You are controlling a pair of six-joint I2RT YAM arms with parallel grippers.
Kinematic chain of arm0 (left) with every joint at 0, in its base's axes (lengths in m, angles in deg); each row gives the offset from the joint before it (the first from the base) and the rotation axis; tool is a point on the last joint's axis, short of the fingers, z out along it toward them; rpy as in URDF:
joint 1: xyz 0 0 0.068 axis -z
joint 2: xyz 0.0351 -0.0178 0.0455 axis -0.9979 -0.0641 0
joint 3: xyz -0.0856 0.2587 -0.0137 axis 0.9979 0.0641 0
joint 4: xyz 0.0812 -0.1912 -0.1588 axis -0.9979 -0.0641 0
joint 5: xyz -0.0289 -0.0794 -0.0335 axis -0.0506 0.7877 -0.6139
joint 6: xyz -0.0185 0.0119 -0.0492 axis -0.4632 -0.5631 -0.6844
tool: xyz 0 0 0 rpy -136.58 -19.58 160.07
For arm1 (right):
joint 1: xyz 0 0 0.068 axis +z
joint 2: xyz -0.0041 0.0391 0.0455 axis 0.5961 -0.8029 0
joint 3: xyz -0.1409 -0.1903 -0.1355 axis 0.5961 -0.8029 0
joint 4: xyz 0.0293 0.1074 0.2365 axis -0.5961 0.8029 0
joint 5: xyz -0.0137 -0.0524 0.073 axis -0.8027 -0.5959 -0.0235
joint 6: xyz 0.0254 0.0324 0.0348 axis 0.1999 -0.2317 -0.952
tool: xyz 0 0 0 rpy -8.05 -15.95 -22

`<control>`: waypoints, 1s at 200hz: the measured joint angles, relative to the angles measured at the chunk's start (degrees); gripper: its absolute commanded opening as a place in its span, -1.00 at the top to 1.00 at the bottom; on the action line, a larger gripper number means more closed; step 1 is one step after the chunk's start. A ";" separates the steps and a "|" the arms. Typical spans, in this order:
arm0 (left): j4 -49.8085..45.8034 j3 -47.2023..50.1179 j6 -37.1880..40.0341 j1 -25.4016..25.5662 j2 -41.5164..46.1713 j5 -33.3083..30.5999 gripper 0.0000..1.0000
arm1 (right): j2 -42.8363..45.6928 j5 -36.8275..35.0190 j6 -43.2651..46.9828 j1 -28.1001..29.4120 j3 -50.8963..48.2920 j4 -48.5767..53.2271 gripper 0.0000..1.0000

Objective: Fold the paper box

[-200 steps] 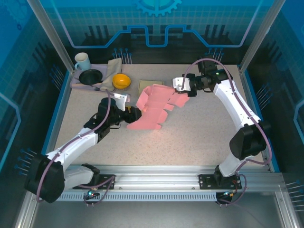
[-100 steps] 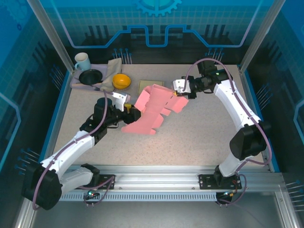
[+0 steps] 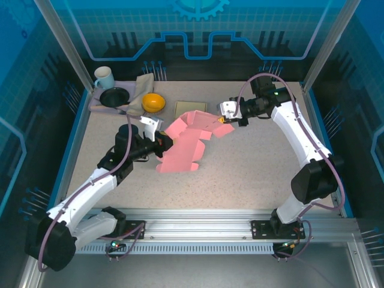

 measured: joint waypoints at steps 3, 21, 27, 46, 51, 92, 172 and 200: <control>-0.02 0.02 -0.15 -0.02 0.11 0.07 0.94 | 0.02 0.04 0.04 0.00 0.00 0.00 1.00; -0.04 0.35 -0.13 0.04 0.92 0.70 1.00 | 0.15 0.50 0.28 -0.07 0.00 0.02 1.00; -0.07 0.48 -0.11 0.11 1.18 0.87 1.00 | 0.26 0.61 0.31 -0.11 0.00 0.02 1.00; -0.50 0.74 0.00 0.70 2.01 1.16 0.74 | 0.48 1.03 0.48 -0.50 0.00 0.02 1.00; -0.68 0.74 0.24 0.87 2.16 1.14 0.56 | 0.50 1.09 0.48 -0.59 0.00 0.02 1.00; -1.46 0.74 0.33 1.51 3.80 0.59 -0.34 | 0.68 0.57 0.46 -1.22 -0.35 -0.17 1.00; -5.07 0.35 2.51 2.51 19.39 -5.07 -0.48 | 2.51 -4.52 0.94 -1.90 -4.39 -5.64 1.00; -4.96 -1.64 3.50 2.51 16.87 -6.32 -0.44 | 3.98 -7.23 1.44 -1.01 -6.27 -8.41 1.00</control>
